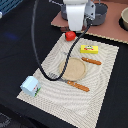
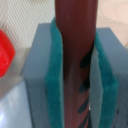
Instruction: Interact with the objects in diverse but meaningful ways.
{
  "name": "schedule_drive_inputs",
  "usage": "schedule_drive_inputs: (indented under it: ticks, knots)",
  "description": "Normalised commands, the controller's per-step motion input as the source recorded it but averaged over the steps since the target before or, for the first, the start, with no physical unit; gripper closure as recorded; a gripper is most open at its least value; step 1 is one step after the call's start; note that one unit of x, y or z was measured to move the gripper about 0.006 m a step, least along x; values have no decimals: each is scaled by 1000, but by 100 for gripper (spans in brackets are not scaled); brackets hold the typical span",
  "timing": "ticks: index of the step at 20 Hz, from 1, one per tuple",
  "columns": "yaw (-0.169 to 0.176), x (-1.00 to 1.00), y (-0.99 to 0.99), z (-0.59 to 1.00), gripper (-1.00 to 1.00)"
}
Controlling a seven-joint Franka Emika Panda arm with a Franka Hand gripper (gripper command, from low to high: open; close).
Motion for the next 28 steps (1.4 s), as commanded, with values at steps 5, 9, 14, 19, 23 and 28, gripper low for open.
schedule_drive_inputs:
  ticks: [5,9,14,19,23,28]
  knots:
    - [-71,858,-351,-134,100]
    - [-46,905,-350,-208,100]
    - [-48,868,-302,-253,100]
    - [-24,406,-236,-358,100]
    - [-10,79,-254,-438,100]
    - [0,-162,-42,-150,100]
